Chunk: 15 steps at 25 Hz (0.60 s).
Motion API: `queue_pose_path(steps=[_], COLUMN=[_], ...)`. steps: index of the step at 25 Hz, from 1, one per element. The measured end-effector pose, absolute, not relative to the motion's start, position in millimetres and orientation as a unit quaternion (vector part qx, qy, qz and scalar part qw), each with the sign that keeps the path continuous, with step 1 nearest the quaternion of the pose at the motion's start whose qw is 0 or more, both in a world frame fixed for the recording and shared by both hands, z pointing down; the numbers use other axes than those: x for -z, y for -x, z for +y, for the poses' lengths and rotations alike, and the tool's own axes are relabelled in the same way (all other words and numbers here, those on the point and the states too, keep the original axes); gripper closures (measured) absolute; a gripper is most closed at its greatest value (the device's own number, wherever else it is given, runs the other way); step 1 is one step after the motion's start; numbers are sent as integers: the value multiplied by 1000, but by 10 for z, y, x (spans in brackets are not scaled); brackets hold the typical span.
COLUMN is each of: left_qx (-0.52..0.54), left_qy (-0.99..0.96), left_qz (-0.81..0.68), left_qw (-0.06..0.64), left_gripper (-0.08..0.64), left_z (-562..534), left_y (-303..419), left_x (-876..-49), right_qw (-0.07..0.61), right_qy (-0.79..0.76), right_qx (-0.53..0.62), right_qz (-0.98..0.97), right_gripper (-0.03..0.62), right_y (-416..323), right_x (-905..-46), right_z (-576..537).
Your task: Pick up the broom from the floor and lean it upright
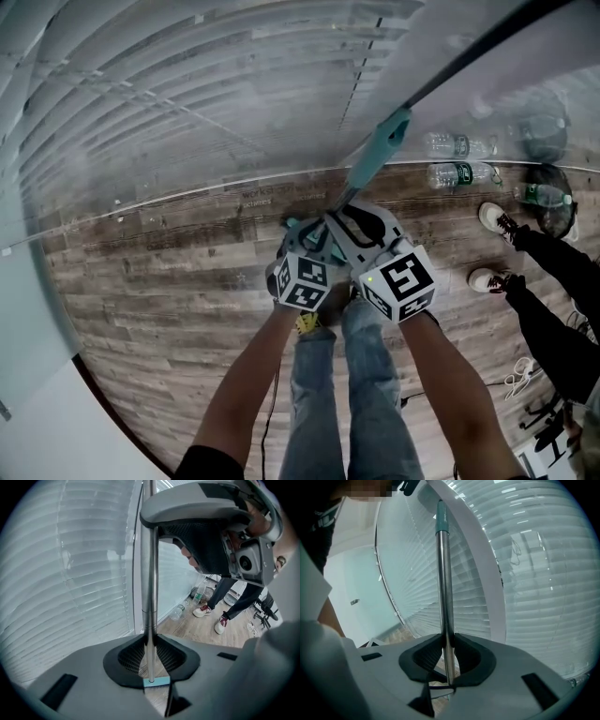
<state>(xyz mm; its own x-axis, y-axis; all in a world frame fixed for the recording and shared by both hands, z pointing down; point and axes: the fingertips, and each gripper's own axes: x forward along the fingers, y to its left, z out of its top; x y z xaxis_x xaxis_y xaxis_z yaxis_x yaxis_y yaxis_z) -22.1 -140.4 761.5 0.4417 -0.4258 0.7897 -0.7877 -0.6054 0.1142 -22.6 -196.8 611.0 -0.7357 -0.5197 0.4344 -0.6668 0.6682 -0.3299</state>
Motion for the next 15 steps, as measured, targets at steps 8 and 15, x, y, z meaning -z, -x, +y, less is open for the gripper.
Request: queue_pose_path(steps=[8,15], left_qx=[-372,-350], left_qy=[-817,-826], left_qz=[-377,-381], left_qw=[228,226], left_gripper=[472,468], left_z=[-1408,-1463], left_y=[296,393], left_x=[-7489,-7332], right_qw=[161,170], right_qy=[-343,-344], right_qx=[-253,-242], right_qz=[-890,-891], right_gripper=[503,481], right_y=[180,271], right_x=[-6112,-6085], right_z=[-2012,-1997])
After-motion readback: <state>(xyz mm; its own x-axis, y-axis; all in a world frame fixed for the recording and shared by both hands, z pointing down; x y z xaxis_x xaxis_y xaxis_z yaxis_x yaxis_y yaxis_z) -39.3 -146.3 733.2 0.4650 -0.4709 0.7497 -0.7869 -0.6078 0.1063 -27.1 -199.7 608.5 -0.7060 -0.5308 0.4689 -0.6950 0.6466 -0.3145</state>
